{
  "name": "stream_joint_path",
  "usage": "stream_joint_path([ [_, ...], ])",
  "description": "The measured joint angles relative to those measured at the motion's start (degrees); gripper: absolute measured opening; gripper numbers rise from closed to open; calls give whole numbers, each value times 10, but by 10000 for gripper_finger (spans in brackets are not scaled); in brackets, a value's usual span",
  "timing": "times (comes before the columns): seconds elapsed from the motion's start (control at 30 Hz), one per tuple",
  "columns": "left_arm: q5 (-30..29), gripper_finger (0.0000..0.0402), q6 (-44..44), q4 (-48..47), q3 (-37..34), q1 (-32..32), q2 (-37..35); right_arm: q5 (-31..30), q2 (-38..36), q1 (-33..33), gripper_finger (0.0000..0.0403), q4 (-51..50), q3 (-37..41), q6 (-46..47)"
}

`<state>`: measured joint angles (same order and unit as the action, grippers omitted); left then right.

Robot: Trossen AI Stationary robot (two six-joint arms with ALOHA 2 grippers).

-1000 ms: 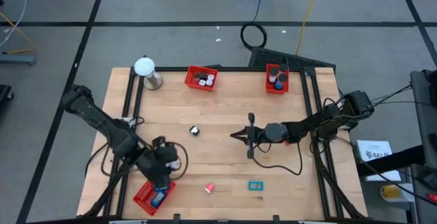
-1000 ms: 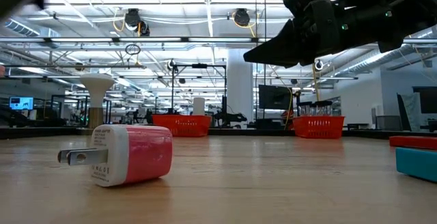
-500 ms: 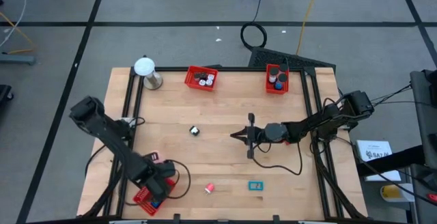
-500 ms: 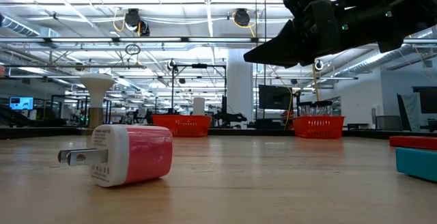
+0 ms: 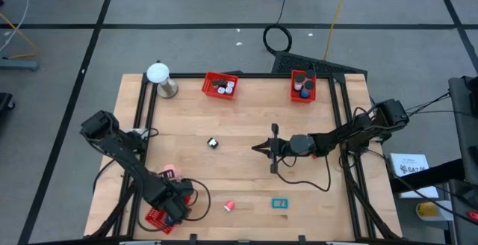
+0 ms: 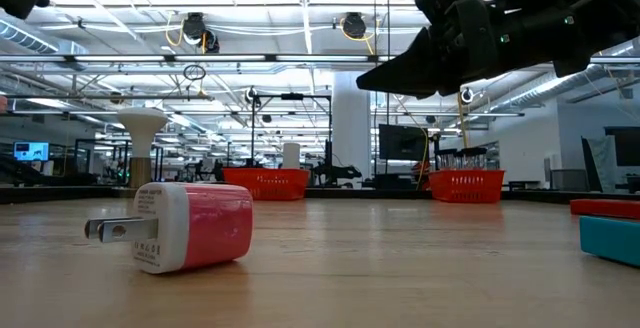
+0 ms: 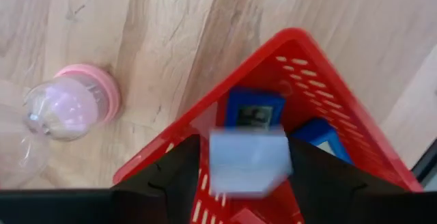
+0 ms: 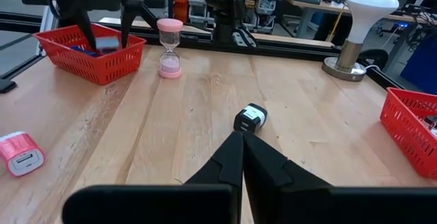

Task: Pick & Place Office items
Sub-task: Put the white timer into the bottom red basket, then put the black charger adapter into the top left red basket

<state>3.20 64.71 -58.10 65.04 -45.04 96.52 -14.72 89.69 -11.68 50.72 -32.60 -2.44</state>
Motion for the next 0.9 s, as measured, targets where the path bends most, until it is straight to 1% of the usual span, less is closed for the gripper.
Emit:
stream_joint_path([
  [0.07, -1, 219, -3, -1, 4, 0, 0, 0, 0, 0, 1, 0, 0, 0],
  [0.17, -8, 218, -21, -7, 22, 0, -1, 0, 0, 0, 1, 0, 0, 0],
  [0.27, -42, 203, -43, -22, 47, 0, -6, 0, 0, 0, 2, 1, 0, 0],
  [0.37, -105, 174, -58, -12, 58, 0, -32, -1, 0, 0, 1, 14, 0, -4],
  [0.47, -227, 130, -95, 34, 51, 0, -62, -1, 0, 0, 1, 40, 0, -27],
  [0.57, -350, 82, -155, 106, 29, 0, -100, -1, -2, 1, 1, 60, 0, -47],
  [0.63, -422, 49, -205, 169, 1, 2, -126, -1, -6, 3, 1, 61, 0, -48],
  [0.7, -464, 18, -262, 248, -38, 12, -148, -1, -14, 4, 1, 56, 0, -44],
  [0.73, -468, 9, -292, 296, -63, 19, -159, -2, -18, 4, 1, 56, 0, -43],
  [0.8, -465, 8, -355, 404, -119, 39, -182, -2, -28, 3, 1, 42, 0, -42],
  [0.83, -456, 10, -384, 464, -150, 50, -193, -2, -35, 2, 1, 31, 0, -37],
  [0.9, -419, 13, -431, 578, -212, 81, -209, -2, -48, 2, 1, 3, 0, -21],
])
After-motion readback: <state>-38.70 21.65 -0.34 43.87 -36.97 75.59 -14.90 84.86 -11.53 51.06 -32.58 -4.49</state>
